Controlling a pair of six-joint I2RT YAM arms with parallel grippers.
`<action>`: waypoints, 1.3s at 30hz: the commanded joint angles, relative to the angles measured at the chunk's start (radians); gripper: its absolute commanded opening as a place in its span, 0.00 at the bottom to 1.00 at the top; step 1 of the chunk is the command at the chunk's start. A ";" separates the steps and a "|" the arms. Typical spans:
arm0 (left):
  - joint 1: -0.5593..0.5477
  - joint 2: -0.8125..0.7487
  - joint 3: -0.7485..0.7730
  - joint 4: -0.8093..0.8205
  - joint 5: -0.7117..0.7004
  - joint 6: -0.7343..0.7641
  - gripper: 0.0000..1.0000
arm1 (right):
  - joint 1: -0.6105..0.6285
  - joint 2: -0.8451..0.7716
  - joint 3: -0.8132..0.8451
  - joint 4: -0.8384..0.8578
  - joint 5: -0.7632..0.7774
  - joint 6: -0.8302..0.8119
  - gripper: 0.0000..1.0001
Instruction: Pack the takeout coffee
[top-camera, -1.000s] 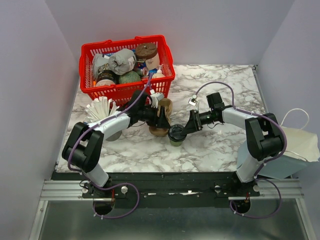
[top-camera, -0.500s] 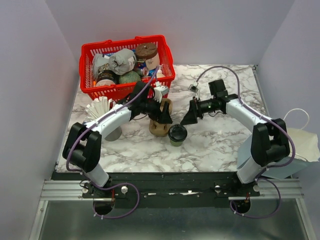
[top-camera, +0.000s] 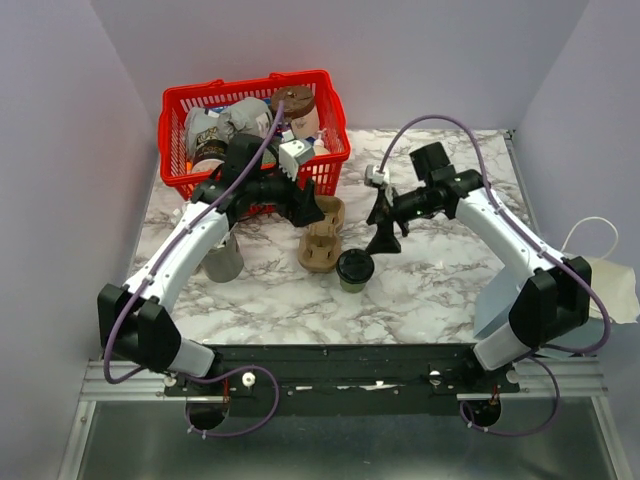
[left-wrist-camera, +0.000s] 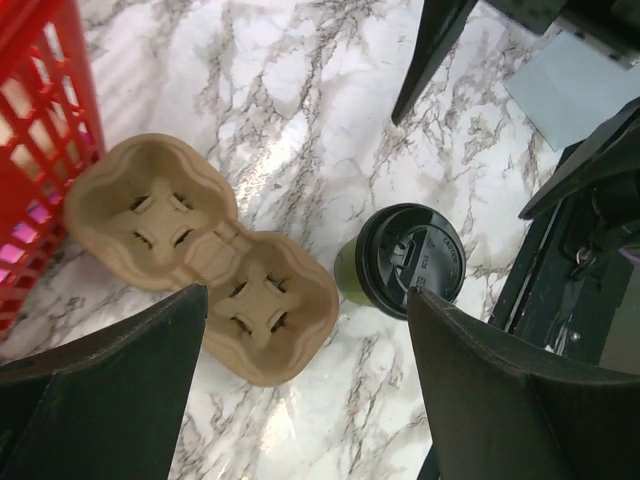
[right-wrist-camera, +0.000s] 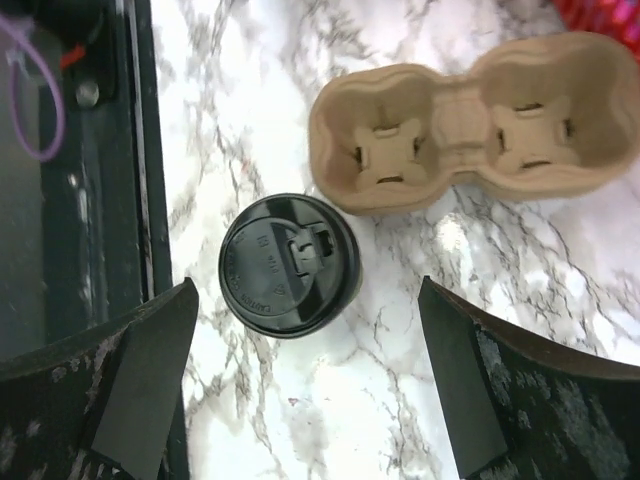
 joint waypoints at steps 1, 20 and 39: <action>0.037 -0.078 0.006 -0.071 0.014 0.080 0.89 | 0.109 0.000 0.025 -0.181 0.150 -0.320 1.00; 0.189 -0.178 -0.085 0.024 0.054 0.002 0.91 | 0.281 0.152 0.128 -0.276 0.336 -0.510 1.00; 0.210 -0.190 -0.155 0.103 0.107 -0.110 0.91 | 0.338 0.165 0.088 -0.200 0.411 -0.495 1.00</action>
